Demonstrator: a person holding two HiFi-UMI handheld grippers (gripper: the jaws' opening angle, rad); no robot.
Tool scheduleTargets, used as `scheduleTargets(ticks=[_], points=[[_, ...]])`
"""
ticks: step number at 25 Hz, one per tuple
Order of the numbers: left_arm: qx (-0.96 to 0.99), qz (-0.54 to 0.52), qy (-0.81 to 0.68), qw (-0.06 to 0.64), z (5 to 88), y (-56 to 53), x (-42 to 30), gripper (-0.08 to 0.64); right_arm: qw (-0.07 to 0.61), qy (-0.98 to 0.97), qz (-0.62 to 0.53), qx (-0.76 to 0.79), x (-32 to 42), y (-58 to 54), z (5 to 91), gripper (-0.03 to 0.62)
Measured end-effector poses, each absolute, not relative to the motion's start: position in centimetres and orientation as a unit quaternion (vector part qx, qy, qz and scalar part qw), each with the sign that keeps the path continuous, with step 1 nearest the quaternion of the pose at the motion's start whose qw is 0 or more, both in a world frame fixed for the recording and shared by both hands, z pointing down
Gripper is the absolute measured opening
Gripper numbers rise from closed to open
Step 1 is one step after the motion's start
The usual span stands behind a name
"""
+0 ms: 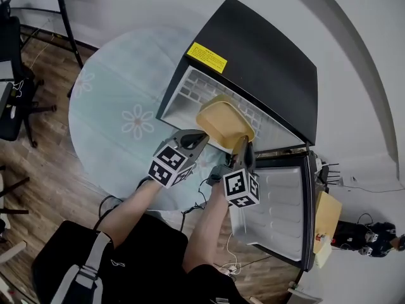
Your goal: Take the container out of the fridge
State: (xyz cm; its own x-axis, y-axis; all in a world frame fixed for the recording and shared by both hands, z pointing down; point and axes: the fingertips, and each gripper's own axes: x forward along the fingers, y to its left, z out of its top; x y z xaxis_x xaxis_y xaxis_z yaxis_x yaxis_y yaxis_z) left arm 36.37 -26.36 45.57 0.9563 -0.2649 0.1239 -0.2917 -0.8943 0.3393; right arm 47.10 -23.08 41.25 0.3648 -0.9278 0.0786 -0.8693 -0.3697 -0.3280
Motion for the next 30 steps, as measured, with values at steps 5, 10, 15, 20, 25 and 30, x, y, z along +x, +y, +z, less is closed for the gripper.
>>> scheduleTargets(ticks=[5, 10, 15, 20, 25, 30], points=[[0.974, 0.022, -0.141, 0.176, 44.3, -23.8, 35.5, 0.0, 0.136, 0.571, -0.1, -0.803, 46.2, -20.3, 40.0, 0.023], [0.974, 0.016, -0.145, 0.174, 44.1, -21.4, 34.7, 0.0, 0.14, 0.58, -0.097, -0.796, 45.7, -17.9, 39.9, 0.023], [0.97, 0.033, -0.166, 0.175, 45.1, -19.2, 33.3, 0.0, 0.119, 0.583, -0.103, -0.797, 45.2, -15.6, 40.7, 0.021], [0.964, 0.048, -0.197, 0.172, 46.9, -16.9, 30.6, 0.0, 0.083, 0.593, -0.09, -0.796, 43.3, -13.0, 41.5, 0.021], [0.954, 0.08, -0.242, 0.159, 48.2, -16.9, 28.0, 0.0, 0.031, 0.593, -0.076, -0.801, 42.4, -11.1, 42.2, 0.021], [0.951, 0.066, -0.266, 0.142, 46.2, -18.2, 26.9, 0.0, 0.011, 0.592, -0.058, -0.804, 42.9, -10.6, 41.5, 0.02]])
